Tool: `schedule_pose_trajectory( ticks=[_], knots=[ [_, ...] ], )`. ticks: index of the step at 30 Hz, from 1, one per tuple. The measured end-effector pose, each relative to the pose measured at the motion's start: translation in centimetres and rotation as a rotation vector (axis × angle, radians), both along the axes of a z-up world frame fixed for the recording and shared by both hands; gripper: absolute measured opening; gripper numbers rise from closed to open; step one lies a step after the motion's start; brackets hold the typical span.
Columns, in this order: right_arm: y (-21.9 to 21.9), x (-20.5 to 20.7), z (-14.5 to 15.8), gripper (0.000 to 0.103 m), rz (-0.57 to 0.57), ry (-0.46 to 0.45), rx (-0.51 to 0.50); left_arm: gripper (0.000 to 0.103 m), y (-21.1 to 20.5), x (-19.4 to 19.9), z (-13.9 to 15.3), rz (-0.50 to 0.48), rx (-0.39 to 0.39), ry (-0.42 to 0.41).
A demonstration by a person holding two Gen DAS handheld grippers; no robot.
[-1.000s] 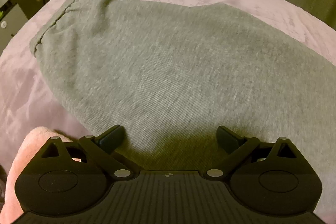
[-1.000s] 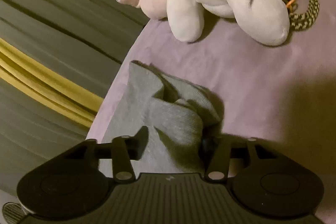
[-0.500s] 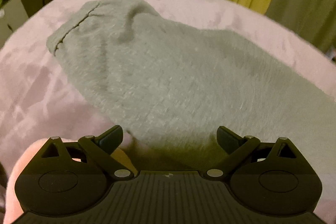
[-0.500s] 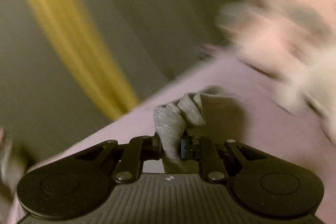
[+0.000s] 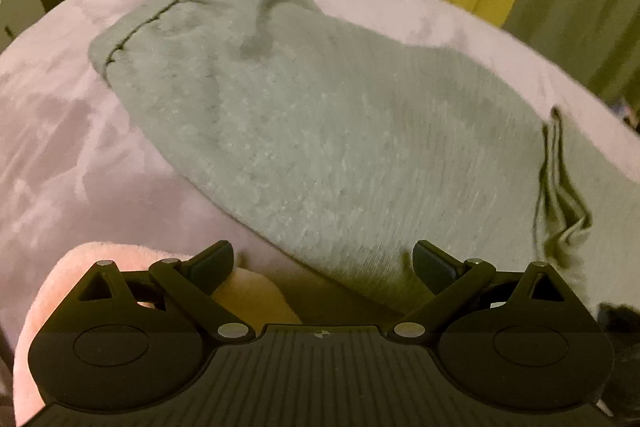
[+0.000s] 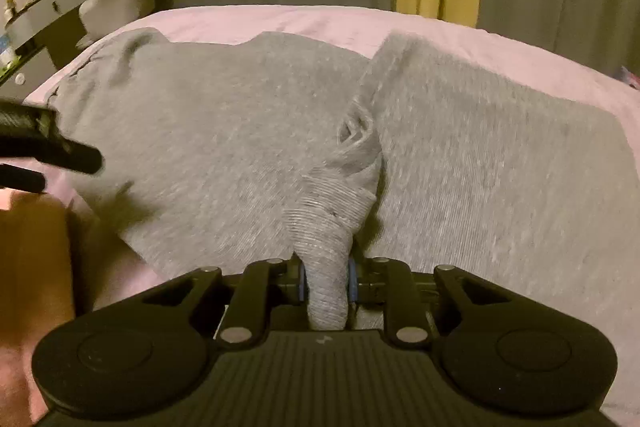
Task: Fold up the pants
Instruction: 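Lower the cuff onto the pants beside the left tool and open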
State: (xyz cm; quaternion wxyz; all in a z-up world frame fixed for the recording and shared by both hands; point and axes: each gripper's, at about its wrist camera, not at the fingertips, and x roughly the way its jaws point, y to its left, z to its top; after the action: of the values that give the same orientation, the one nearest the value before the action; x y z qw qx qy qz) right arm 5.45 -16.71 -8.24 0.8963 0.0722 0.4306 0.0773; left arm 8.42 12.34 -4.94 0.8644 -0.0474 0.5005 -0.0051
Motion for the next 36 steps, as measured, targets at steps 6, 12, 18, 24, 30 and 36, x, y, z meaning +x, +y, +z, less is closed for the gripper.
schedule_pose_trajectory(
  ticks=[6,12,18,24,30,36],
  knots=[
    [-0.1,0.7,0.3,0.064,0.019,0.008,0.081,0.1,-1.5,0.2,-0.7,-0.054,0.061,-0.005],
    [-2.8,-1.4,4.2,0.085,-0.112,-0.114,0.138,0.1,-1.3,0.4,-1.2,-0.04,0.061,0.015],
    [-6.3,1.9,2.3,0.094,-0.334,-0.036,0.093,0.1,-1.5,0.6,-1.6,-0.038,0.076,0.022],
    [-0.9,4.1,-0.9,0.099,-0.268,0.034,-0.032,0.1,-1.6,1.0,-2.1,-0.039,0.083,0.036],
    [-1.4,3.5,0.6,0.098,-0.258,0.01,0.072,0.1,-1.5,1.3,-2.4,-0.039,0.066,0.047],
    [-1.8,5.6,-0.1,0.098,-0.362,0.059,-0.041,0.1,-1.8,1.4,-2.6,-0.047,0.072,0.046]
  ],
)
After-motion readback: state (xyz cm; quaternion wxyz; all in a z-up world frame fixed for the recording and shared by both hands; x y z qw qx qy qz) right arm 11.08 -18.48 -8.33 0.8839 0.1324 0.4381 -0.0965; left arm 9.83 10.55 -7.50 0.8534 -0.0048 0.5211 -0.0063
